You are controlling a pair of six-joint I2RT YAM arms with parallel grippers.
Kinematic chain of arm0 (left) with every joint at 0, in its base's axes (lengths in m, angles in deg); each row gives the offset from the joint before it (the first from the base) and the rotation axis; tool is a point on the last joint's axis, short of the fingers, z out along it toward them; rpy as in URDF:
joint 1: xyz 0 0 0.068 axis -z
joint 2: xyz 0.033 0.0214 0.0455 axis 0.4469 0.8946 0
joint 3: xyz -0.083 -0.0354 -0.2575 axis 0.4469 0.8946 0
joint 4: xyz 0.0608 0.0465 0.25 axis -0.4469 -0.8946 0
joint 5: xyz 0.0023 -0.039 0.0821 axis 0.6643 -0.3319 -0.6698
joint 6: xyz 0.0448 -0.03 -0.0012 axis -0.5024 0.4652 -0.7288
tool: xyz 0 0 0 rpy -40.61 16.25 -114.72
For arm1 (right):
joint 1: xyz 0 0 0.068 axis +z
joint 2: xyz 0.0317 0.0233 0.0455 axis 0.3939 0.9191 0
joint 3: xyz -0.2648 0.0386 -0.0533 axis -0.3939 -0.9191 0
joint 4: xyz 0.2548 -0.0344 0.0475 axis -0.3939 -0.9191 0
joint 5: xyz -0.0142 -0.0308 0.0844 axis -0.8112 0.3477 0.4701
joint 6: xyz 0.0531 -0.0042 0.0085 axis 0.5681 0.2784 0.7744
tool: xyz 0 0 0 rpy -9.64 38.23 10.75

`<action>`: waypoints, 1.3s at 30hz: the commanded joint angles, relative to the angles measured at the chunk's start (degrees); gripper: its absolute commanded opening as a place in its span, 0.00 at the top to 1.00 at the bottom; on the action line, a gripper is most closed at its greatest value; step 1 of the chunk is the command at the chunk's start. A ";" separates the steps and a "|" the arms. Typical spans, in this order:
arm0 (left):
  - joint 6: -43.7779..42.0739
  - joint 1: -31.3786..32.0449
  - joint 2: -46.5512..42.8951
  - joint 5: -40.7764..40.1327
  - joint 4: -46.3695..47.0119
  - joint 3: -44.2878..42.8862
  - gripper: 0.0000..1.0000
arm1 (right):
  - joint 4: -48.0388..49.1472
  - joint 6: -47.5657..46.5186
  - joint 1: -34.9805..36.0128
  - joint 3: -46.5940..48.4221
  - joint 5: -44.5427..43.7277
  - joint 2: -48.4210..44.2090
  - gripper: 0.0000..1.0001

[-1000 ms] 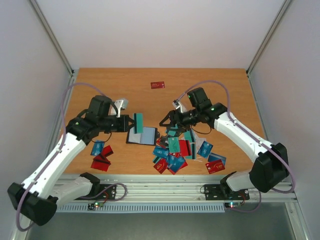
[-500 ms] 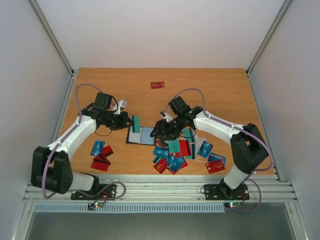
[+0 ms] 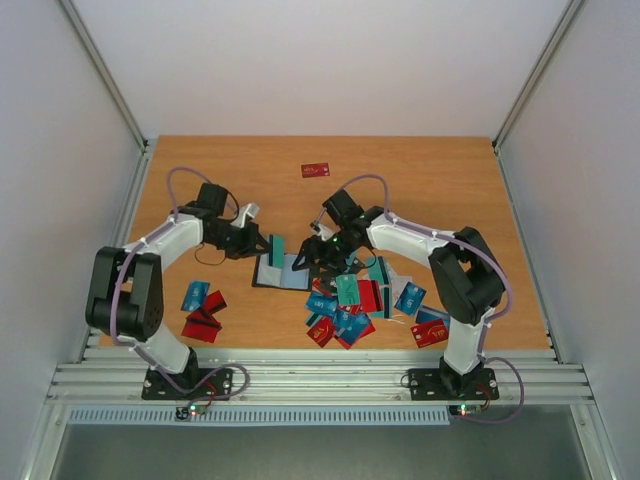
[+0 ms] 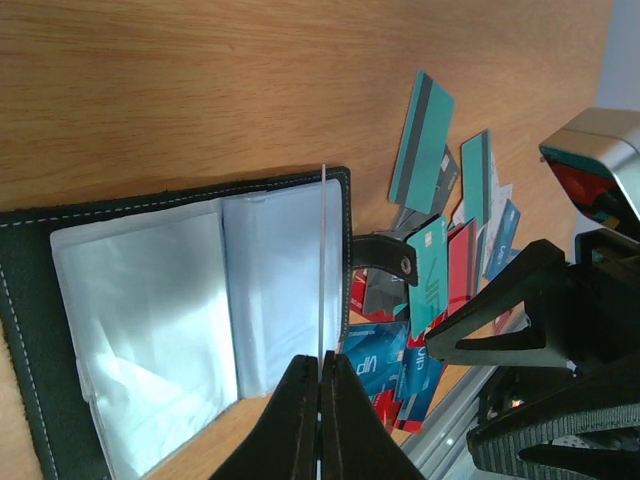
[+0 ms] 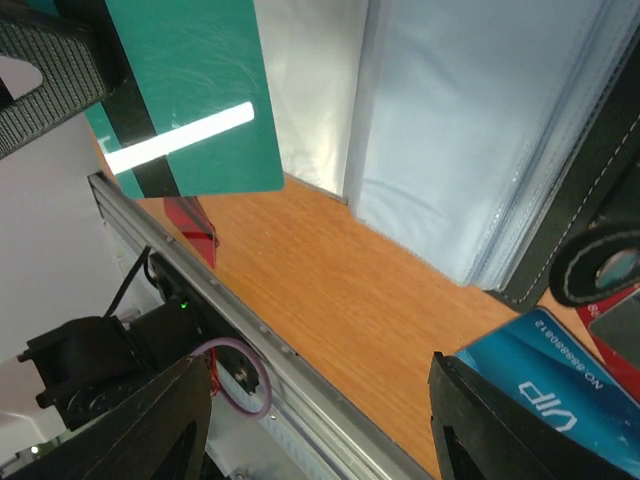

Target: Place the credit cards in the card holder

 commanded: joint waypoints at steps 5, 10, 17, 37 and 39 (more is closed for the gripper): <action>-3.93 -0.12 3.72 2.50 4.52 -0.58 1.00 | 4.26 0.63 0.45 2.35 2.01 5.79 0.40; -4.72 -0.12 4.99 0.68 3.82 -0.66 1.00 | 5.68 1.57 0.28 2.60 2.19 7.98 0.40; -2.22 -0.03 4.83 -1.14 6.65 1.21 1.00 | 6.68 2.78 -1.01 2.16 1.18 10.20 0.41; 7.63 2.32 3.18 -2.02 15.51 8.33 1.00 | 4.42 -0.30 -4.78 2.60 -0.64 12.77 0.42; 7.84 2.30 3.18 -1.94 15.98 8.45 1.00 | 4.78 -0.11 -4.78 1.92 -0.49 11.90 0.42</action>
